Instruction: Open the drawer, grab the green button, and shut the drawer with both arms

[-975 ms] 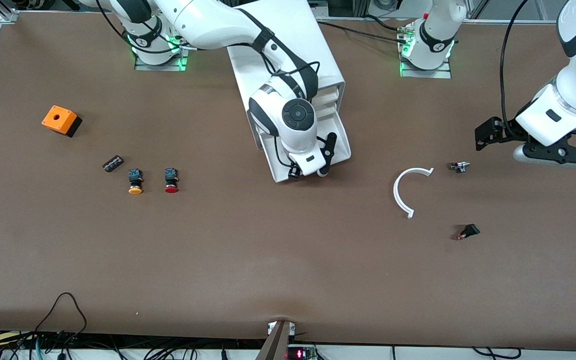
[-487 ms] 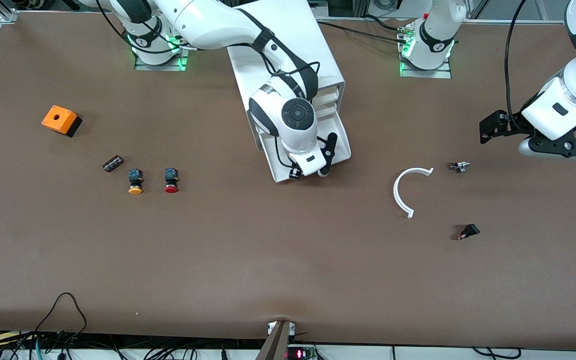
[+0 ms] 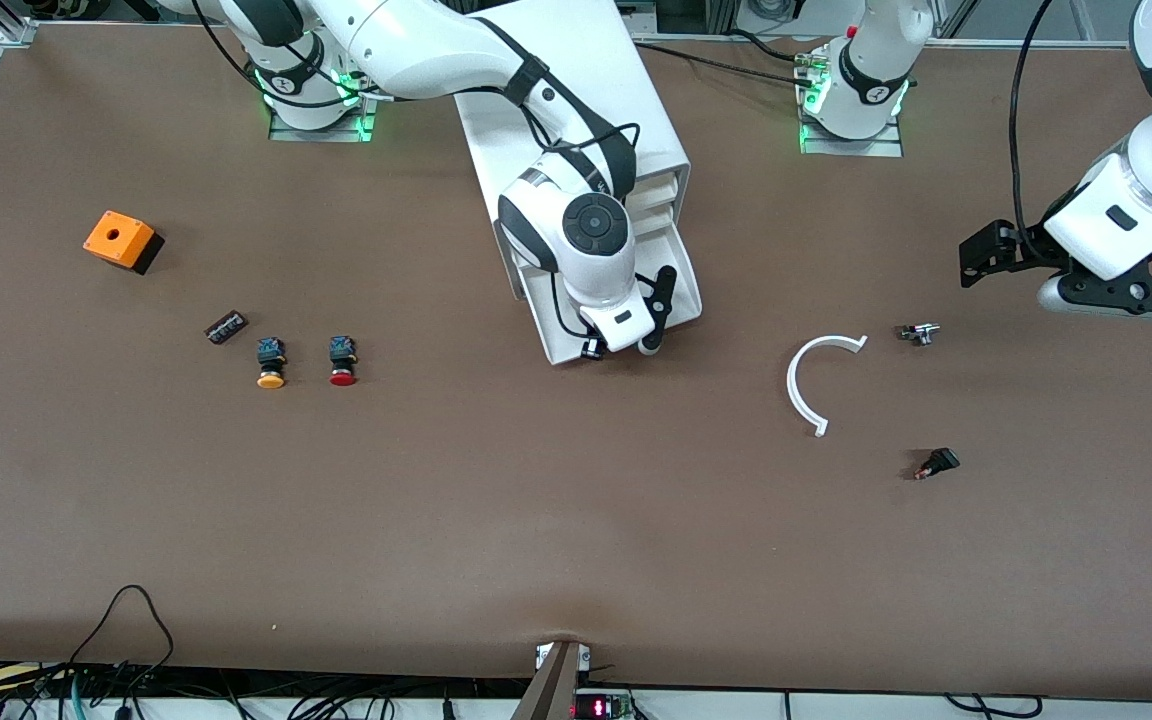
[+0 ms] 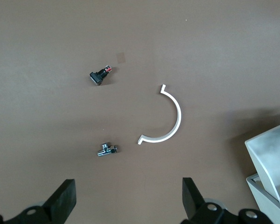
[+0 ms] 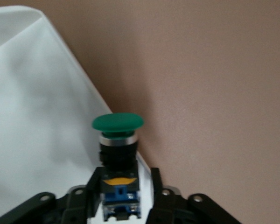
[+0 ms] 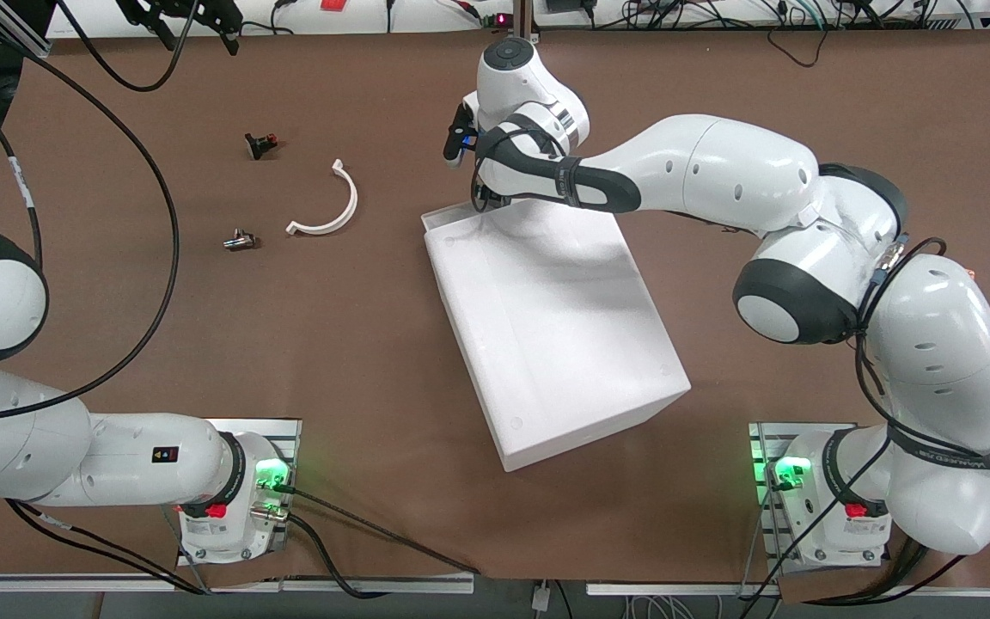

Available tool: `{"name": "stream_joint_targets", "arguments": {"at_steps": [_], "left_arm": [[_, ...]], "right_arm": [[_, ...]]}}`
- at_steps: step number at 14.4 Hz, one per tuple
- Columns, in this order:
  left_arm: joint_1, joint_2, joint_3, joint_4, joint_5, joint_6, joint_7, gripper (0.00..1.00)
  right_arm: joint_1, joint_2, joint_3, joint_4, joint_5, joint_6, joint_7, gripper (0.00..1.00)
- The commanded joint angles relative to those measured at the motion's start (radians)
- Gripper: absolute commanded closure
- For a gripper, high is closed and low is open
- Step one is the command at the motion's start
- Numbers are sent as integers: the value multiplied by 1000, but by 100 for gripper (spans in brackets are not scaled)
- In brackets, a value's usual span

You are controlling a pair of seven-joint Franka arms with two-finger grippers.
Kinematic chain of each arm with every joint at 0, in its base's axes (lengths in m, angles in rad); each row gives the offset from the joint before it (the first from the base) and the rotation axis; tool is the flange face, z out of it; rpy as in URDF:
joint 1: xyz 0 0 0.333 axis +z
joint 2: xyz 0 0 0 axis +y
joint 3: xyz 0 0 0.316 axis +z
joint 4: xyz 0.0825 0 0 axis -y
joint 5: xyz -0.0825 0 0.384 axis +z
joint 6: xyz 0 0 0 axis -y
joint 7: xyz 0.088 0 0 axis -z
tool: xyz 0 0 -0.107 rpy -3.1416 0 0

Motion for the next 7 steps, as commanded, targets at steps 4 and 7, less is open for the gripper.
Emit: {"name": "stream_joint_targets", "arguments": {"at_steps": [4, 7], "left_arm": [[6, -14, -12, 6, -6, -20, -8, 0], [6, -14, -12, 6, -6, -20, -8, 0]], "right_arm": [[7, 16, 6, 35, -92, -10, 18, 67], [7, 15, 6, 35, -92, -13, 18, 67]]}}
